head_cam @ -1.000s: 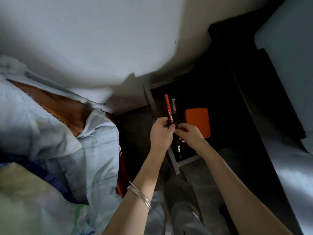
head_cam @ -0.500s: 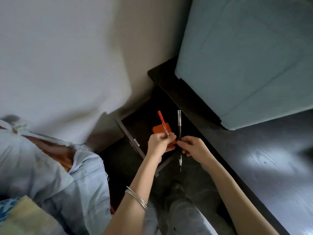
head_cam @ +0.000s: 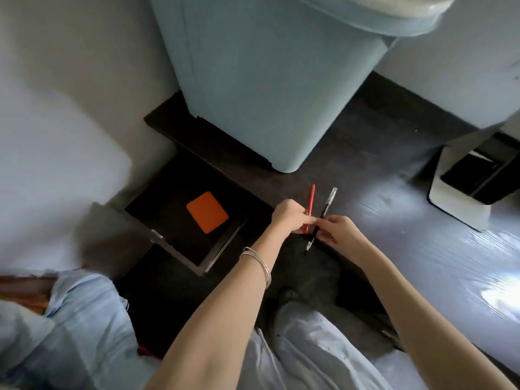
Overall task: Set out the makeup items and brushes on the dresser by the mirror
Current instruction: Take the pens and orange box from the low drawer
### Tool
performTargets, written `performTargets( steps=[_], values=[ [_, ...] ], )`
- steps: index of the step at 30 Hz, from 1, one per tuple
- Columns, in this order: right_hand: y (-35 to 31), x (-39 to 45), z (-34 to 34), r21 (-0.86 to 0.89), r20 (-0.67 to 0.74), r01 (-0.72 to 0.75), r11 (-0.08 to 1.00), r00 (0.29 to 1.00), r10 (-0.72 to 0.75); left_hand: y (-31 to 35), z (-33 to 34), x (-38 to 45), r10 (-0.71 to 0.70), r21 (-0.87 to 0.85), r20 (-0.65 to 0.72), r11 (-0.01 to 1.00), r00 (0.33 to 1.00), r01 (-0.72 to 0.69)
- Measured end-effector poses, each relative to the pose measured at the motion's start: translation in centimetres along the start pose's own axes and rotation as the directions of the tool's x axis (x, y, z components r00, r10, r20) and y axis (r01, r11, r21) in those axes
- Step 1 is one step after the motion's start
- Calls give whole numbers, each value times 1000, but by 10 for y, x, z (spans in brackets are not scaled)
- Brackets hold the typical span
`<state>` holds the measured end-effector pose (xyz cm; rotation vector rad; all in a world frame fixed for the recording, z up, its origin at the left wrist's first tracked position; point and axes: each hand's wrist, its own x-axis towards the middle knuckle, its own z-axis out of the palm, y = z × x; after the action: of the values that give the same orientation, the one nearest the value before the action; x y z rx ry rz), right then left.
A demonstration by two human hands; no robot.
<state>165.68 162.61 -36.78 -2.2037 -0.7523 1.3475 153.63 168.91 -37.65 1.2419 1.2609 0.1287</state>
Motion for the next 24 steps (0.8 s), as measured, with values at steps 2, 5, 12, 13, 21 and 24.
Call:
performTargets(
  steps=[2,5,12,13,21,24],
  values=[
    [13,17,-24,-31,-52,-7,1000,999,6,5,29,15,16,83,-106,997,994,-7],
    [25,43,-53,-96,-90,-10,995,996,2,11,63,36,6,78,-202,997,979,10],
    [23,105,-86,-198,-44,11,980,999,-21,31,104,86,-18,25,-392,999,920,31],
    [23,111,-87,-207,-37,14,978,999,-22,33,106,89,-27,26,-413,999,910,42],
    [18,104,-78,-204,-24,89,975,995,-96,30,99,85,-50,4,-508,998,860,61],
    [2,83,-54,-188,91,173,967,983,-158,19,76,70,-86,-89,-572,995,816,42]
  ],
)
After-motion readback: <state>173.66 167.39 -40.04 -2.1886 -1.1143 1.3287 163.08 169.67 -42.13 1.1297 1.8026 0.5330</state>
